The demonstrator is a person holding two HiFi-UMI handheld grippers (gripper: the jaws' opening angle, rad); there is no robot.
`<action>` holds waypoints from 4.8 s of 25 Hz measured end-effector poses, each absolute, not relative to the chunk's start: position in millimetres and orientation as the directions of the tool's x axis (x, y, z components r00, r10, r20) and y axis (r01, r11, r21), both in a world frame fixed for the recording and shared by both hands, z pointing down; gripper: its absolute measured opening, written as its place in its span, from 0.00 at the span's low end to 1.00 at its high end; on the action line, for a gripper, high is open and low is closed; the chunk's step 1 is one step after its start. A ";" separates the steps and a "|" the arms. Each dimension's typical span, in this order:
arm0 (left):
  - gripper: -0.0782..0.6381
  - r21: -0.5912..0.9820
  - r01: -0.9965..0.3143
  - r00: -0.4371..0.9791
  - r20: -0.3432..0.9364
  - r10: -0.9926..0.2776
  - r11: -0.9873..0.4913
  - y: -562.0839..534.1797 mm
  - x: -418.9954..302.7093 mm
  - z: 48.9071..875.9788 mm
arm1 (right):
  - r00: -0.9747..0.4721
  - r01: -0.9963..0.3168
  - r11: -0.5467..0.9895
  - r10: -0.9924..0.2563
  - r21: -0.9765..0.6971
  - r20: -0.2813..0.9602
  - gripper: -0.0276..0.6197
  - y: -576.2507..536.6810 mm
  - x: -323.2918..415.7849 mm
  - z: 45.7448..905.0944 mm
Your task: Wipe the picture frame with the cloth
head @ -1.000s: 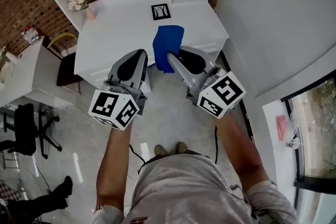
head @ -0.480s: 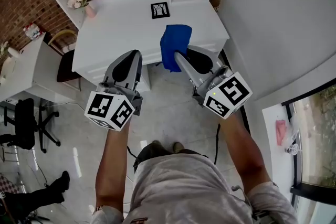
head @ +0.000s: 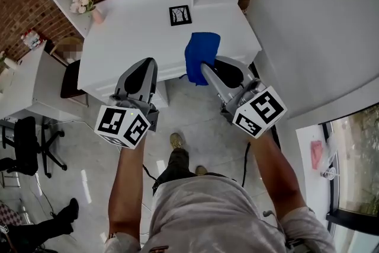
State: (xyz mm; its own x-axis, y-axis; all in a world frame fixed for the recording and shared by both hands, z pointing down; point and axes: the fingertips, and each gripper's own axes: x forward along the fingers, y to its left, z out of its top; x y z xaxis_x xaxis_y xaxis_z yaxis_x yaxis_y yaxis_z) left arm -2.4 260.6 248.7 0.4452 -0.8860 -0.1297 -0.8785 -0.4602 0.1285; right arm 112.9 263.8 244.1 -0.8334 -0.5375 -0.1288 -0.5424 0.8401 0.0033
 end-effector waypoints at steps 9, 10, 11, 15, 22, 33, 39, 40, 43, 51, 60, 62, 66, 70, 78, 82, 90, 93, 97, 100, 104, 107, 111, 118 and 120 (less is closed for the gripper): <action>0.11 0.078 -0.873 0.471 -0.124 -0.874 -0.481 164.0 -46.4 255.2 | -0.818 -0.573 0.818 -0.569 0.035 -0.088 0.11 166.5 67.0 254.0; 0.11 0.080 -0.869 0.477 -0.124 -0.870 -0.487 152.9 -52.4 256.6 | -0.814 -0.579 0.815 -0.574 0.039 -0.084 0.11 156.4 60.6 255.3; 0.11 0.082 -0.866 0.483 -0.125 -0.867 -0.494 141.8 -58.6 258.1 | -0.810 -0.584 0.811 -0.580 0.041 -0.081 0.12 146.3 54.5 255.8; 0.11 0.085 -0.855 0.500 -0.123 -0.857 -0.511 98.1 -82.8 261.8 | -0.790 -0.612 0.789 -0.608 0.046 -0.084 0.12 104.3 33.9 253.5; 0.11 0.094 -0.834 0.535 -0.107 -0.838 -0.544 37.3 -114.2 274.7 | -0.747 -0.663 0.747 -0.660 0.033 -0.078 0.12 50.2 4.3 259.5; 0.11 0.153 -0.820 0.549 -0.062 -0.834 -0.551 -21.3 -123.3 295.6 | -0.719 -0.695 0.718 -0.695 0.039 -0.008 0.12 -3.1 0.0 276.3; 0.11 0.185 -0.843 0.514 -0.002 -0.858 -0.506 -56.6 -126.3 316.0 | -0.737 -0.674 0.737 -0.675 0.038 0.015 0.12 -39.8 0.8 290.2; 0.11 0.188 -0.846 0.509 0.009 -0.861 -0.499 -64.4 -126.3 319.2 | -0.741 -0.670 0.741 -0.671 0.038 0.019 0.12 -47.9 1.1 292.8; 0.11 0.201 -0.850 0.503 0.033 -0.863 -0.488 -89.7 -123.1 326.6 | -0.749 -0.660 0.750 -0.661 0.035 0.030 0.12 -74.7 4.7 298.6; 0.12 0.229 -0.871 0.467 0.106 -0.878 -0.435 -155.4 -112.2 351.6 | -0.789 -0.608 0.793 -0.610 0.050 0.076 0.12 -142.1 6.4 318.8; 0.17 0.258 -0.900 0.414 0.253 -0.874 -0.352 -214.4 -103.3 396.5 | -0.813 -0.562 0.827 -0.559 0.031 0.162 0.12 -204.6 4.2 355.1; 0.20 0.264 -0.904 0.407 0.291 -0.866 -0.336 -223.6 -102.8 408.3 | -0.817 -0.556 0.831 -0.549 0.012 0.179 0.12 -216.9 4.3 363.2; 0.25 0.287 -0.901 0.416 0.366 -0.833 -0.324 -235.5 -100.7 432.3 | -0.814 -0.559 0.829 -0.542 -0.025 0.207 0.12 -234.4 1.9 374.9; 0.32 0.343 -0.885 0.449 0.455 -0.769 -0.314 -241.5 -98.7 462.3 | -0.806 -0.570 0.820 -0.545 -0.055 0.231 0.12 -241.5 -1.1 384.2; 0.35 0.431 -0.861 0.499 0.615 -0.610 -0.271 -249.1 -90.4 523.0 | -0.774 -0.594 0.800 -0.542 -0.081 0.329 0.12 -255.4 -14.1 418.6; 0.35 0.464 -0.851 0.517 0.653 -0.553 -0.248 -254.2 -86.7 541.0 | -0.761 -0.599 0.795 -0.530 -0.093 0.375 0.12 -259.9 -22.1 437.5; 0.37 0.466 -0.857 0.513 0.729 -0.453 -0.221 -258.3 -84.0 574.7 | -0.745 -0.602 0.789 -0.499 -0.124 0.443 0.12 -267.8 -31.4 463.3; 0.37 0.471 -0.854 0.519 0.735 -0.437 -0.221 -258.3 -83.6 580.6 | -0.745 -0.595 0.790 -0.475 -0.145 0.468 0.12 -271.4 -36.5 471.8; 0.37 0.480 -0.850 0.526 0.737 -0.424 -0.219 -258.7 -82.7 585.0 | -0.743 -0.590 0.787 -0.442 -0.180 0.504 0.12 -276.9 -43.9 486.2; 0.37 0.487 -0.846 0.532 0.738 -0.414 -0.218 -258.4 -81.6 587.5 | -0.737 -0.590 0.781 -0.418 -0.204 0.531 0.12 -280.1 -49.0 496.1; 0.37 0.497 -0.839 0.543 0.737 -0.402 -0.223 -258.5 -80.7 589.4 | -0.729 -0.588 0.777 -0.388 -0.225 0.564 0.12 -283.2 -54.7 507.3; 0.37 0.500 -0.837 0.547 0.742 -0.388 -0.223 -259.1 -81.3 590.0 | -0.722 -0.583 0.777 -0.362 -0.237 0.589 0.12 -285.5 -59.2 516.5; 0.36 0.445 -0.867 0.499 0.780 -0.379 -0.225 -259.6 -81.1 592.7 | -0.707 -0.583 0.775 -0.336 -0.243 0.622 0.12 -287.2 -64.1 528.8; 0.36 0.417 -0.882 0.472 0.795 -0.382 -0.220 -260.0 -80.2 593.5 | -0.647 -0.611 0.764 -0.330 -0.208 0.687 0.12 -291.0 -61.5 549.4; 0.36 0.418 -0.882 0.472 0.795 -0.381 -0.219 -260.1 -80.2 593.5 | -0.625 -0.626 0.755 -0.337 -0.194 0.704 0.12 -293.5 -56.6 553.3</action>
State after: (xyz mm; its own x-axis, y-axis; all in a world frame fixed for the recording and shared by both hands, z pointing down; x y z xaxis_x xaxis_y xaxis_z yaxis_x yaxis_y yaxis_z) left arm -80.2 -260.1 593.5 0.4715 -0.3813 0.7952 -0.8817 -0.2185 0.4181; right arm -56.6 -293.5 553.3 -0.6246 -0.3371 0.7044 -0.6265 0.7549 -0.1942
